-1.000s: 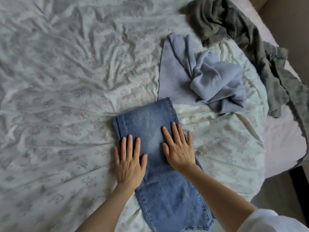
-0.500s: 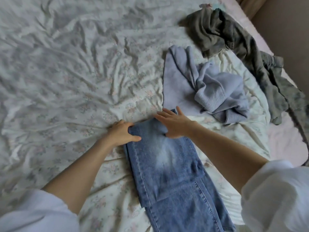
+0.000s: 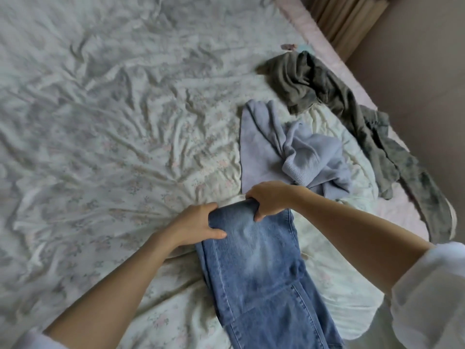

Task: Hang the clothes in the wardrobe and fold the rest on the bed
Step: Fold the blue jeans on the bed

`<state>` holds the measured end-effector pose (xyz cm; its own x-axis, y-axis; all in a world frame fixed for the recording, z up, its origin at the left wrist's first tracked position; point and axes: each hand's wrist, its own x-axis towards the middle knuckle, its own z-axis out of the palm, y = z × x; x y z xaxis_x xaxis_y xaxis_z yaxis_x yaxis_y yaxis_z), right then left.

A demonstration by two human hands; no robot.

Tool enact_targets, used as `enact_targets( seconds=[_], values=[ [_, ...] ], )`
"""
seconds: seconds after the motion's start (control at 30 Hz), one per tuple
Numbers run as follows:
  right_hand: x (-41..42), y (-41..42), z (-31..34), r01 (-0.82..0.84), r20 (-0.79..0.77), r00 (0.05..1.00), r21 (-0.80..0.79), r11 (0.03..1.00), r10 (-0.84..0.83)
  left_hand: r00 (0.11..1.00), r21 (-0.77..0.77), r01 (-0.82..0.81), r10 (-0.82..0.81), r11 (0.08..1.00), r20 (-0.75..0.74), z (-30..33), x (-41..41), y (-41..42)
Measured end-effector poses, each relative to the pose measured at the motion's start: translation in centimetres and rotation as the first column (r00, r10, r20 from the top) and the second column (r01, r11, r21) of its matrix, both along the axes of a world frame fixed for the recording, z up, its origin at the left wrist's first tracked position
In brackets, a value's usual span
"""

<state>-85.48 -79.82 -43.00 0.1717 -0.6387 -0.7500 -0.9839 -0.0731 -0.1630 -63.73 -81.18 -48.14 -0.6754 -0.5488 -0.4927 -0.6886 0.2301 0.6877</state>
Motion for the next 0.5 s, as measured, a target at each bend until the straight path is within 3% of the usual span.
enact_targets(
  seconds=[0.17, 0.3, 0.5],
  values=[
    [-0.6, -1.6, 6.8, 0.03, -0.008, 1.0, -0.048, 0.998, -0.03, 0.998, 0.01, -0.013, 0.013, 1.0, -0.055, 6.5, -0.6, -2.5],
    [-0.5, -4.9, 11.0, 0.029, -0.019, 0.999, -0.302, 0.953, -0.037, 0.997, -0.223, -0.072, 0.073, 0.972, -0.005, 11.8, -0.8, -6.6],
    [0.6, -6.2, 9.8, -0.003, -0.065, 0.997, -0.617, 0.787, -0.047, 0.956, -0.68, -0.192, 0.291, 0.707, 0.033, 12.4, -0.9, -6.9]
  ],
)
